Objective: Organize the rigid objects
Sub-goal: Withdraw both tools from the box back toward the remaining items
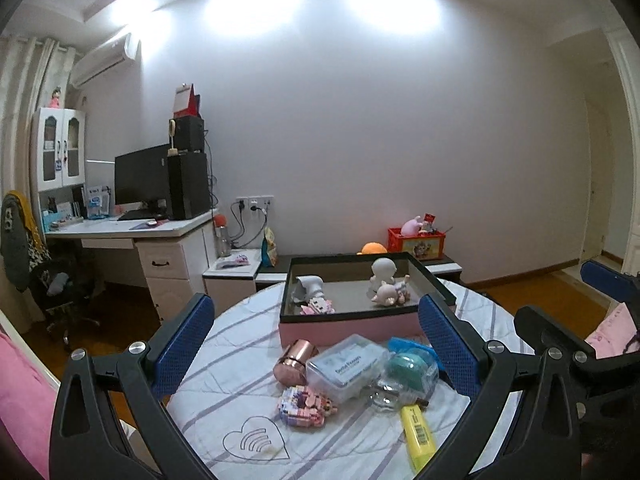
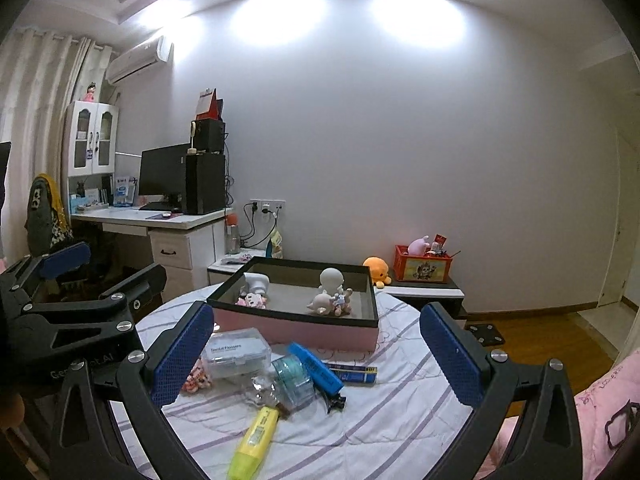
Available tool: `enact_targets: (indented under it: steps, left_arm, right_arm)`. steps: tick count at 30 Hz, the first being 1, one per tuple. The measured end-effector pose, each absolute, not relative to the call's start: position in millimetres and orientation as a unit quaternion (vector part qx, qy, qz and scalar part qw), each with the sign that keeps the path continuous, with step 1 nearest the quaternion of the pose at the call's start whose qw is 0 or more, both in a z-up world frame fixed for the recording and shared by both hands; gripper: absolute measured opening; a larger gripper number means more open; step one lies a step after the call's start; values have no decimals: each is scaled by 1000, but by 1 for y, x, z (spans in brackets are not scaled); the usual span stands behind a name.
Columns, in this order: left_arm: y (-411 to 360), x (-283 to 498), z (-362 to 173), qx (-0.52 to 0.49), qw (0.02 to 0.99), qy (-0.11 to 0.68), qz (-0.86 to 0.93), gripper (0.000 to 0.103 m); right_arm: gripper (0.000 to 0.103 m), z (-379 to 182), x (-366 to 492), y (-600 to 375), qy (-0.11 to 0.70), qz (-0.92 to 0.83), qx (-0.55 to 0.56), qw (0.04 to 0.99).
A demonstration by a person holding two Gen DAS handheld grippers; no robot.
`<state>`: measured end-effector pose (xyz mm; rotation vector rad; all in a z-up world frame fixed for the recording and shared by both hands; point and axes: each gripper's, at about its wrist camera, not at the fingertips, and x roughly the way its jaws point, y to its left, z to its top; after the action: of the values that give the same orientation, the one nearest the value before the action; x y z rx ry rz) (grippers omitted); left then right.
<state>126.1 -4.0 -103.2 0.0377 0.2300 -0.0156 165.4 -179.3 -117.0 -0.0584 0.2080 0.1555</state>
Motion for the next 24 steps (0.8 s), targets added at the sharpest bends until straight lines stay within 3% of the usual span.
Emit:
enact_targets:
  steps: [9,24]
  left_arm:
    - [-9,132,-125,39,988,151,-14,103]
    - [50,171,-215,-12,950,312,-4,103]
  right_arm:
    - [103,-135,168,-181,132,77,-26,988]
    - [103,-201,207,-204,249,61,-8,966]
